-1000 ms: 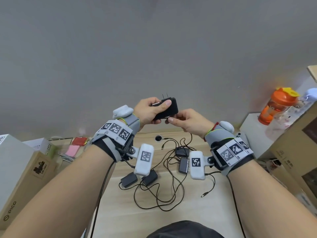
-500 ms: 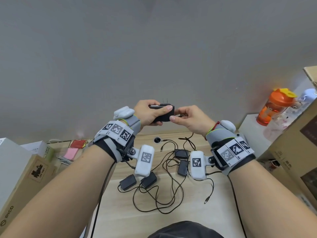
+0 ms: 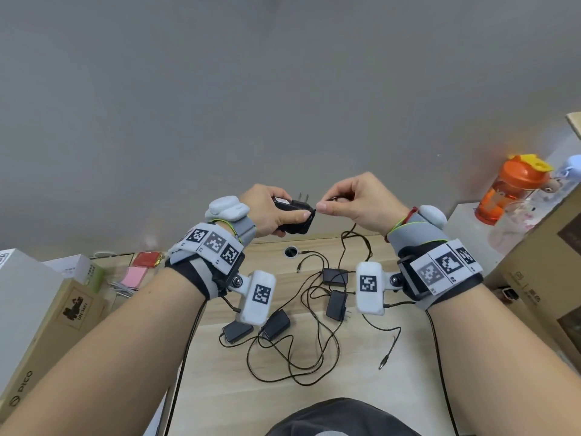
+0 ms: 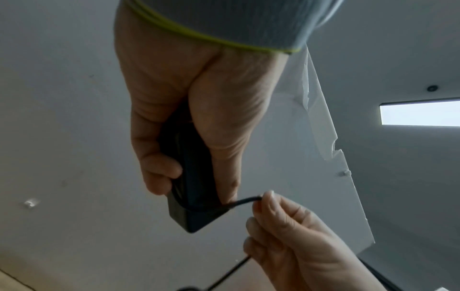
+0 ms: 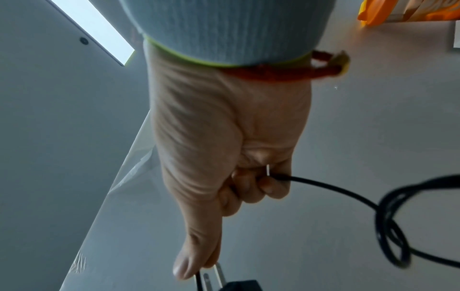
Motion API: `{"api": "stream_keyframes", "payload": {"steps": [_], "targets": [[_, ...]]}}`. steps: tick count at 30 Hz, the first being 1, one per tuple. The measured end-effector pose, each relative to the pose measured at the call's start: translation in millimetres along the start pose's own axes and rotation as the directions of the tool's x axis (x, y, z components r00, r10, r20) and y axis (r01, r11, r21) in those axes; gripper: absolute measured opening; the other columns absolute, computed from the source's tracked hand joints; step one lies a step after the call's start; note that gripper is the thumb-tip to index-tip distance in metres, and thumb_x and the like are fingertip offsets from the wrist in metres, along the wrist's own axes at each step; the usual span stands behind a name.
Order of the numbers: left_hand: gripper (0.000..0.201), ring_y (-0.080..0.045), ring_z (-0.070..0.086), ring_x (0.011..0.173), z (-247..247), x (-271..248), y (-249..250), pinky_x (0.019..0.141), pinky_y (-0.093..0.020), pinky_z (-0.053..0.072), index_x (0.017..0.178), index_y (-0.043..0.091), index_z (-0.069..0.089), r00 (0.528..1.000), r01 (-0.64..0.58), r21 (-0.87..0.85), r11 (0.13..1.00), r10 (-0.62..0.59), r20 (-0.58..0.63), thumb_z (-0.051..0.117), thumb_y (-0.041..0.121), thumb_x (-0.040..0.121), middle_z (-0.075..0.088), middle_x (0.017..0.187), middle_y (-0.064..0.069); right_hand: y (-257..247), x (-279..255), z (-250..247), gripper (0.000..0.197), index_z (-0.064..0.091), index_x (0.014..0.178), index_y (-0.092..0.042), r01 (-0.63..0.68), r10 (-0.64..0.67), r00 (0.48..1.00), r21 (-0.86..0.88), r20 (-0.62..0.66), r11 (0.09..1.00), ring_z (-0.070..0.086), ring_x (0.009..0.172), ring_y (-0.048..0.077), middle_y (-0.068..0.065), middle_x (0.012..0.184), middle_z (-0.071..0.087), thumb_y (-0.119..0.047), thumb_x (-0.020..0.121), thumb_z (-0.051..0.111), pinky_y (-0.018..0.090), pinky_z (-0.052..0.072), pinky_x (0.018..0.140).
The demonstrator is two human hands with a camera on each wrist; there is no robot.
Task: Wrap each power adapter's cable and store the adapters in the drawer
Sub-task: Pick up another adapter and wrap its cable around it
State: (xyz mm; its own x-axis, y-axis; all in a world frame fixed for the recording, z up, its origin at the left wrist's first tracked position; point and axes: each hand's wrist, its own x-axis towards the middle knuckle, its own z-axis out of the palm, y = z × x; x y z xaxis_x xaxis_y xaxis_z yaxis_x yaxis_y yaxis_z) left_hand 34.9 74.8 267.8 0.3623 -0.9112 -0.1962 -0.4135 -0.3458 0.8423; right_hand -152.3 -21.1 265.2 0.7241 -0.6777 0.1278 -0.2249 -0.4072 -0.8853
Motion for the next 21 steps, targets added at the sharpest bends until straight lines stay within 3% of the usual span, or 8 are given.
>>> {"api": "stream_keyframes", "payload": {"steps": [4,8,11,13,15,19,21], "targets": [[0.025,-0.024,0.073,0.069,8,-4,1,0.067,-0.044,0.062,0.085,0.019,0.070,0.997,-0.020,0.019,1.000,0.019,0.076,0.087,0.030,0.070,0.071,0.085,-0.011,-3,6,-2,0.014,0.072,0.075,-0.010,0.023,-0.021,0.999,0.057,-0.045,0.998,0.033,0.054,0.010,0.000,0.058,0.038,-0.019,0.078,0.082,0.015,0.031,0.054],[0.027,-0.017,0.068,0.057,8,-11,7,0.058,-0.031,0.056,0.087,0.012,0.069,0.987,-0.064,-0.012,0.998,0.065,0.147,0.085,0.028,0.072,0.069,0.078,-0.011,0,9,-4,0.012,0.070,0.073,-0.014,0.026,-0.020,0.998,0.099,-0.056,0.995,0.039,0.059,0.012,0.006,0.063,0.043,-0.019,0.079,0.080,0.013,0.041,0.059],[0.023,-0.020,0.066,0.056,7,-15,13,0.057,-0.030,0.054,0.086,0.010,0.068,0.975,-0.090,-0.055,0.994,0.099,0.199,0.083,0.022,0.076,0.068,0.075,-0.012,5,10,-2,0.014,0.068,0.072,-0.017,0.029,-0.022,0.998,0.111,-0.065,0.993,0.047,0.064,0.011,0.009,0.069,0.053,-0.021,0.083,0.076,0.017,0.045,0.065],[0.021,-0.023,0.064,0.057,7,-18,17,0.058,-0.031,0.056,0.087,0.009,0.068,0.969,-0.104,-0.090,0.991,0.121,0.217,0.082,0.020,0.077,0.068,0.074,-0.012,10,10,0,0.017,0.066,0.072,-0.017,0.018,-0.011,0.997,0.096,-0.078,0.995,0.049,0.059,0.003,-0.003,0.064,0.058,-0.022,0.087,0.072,0.014,0.042,0.062],[0.021,-0.023,0.063,0.055,7,-19,21,0.059,-0.030,0.057,0.089,0.008,0.068,0.970,-0.119,-0.133,0.984,0.144,0.197,0.081,0.020,0.078,0.067,0.074,-0.010,15,9,4,0.023,0.065,0.071,-0.015,-0.008,0.014,0.997,0.080,-0.074,0.997,0.044,0.052,0.000,-0.014,0.055,0.052,-0.024,0.093,0.065,0.012,0.038,0.055],[0.015,-0.021,0.061,0.051,8,-17,26,0.052,-0.025,0.053,0.085,0.010,0.068,0.982,-0.145,-0.262,0.954,0.171,0.080,0.079,0.018,0.080,0.067,0.066,-0.005,28,6,15,0.040,0.058,0.077,0.008,-0.057,0.063,0.997,0.103,-0.051,0.993,0.037,0.050,0.009,-0.004,0.054,0.041,-0.025,0.100,0.054,0.021,0.035,0.052],[0.019,-0.022,0.059,0.050,9,-14,27,0.050,-0.023,0.051,0.090,0.007,0.067,0.987,-0.148,-0.332,0.931,0.160,0.010,0.079,0.019,0.081,0.067,0.066,-0.009,31,3,22,0.039,0.064,0.081,0.004,-0.081,0.081,0.997,0.113,0.000,0.990,0.038,0.050,0.013,0.000,0.056,0.042,-0.027,0.102,0.050,0.024,0.036,0.053]]}}
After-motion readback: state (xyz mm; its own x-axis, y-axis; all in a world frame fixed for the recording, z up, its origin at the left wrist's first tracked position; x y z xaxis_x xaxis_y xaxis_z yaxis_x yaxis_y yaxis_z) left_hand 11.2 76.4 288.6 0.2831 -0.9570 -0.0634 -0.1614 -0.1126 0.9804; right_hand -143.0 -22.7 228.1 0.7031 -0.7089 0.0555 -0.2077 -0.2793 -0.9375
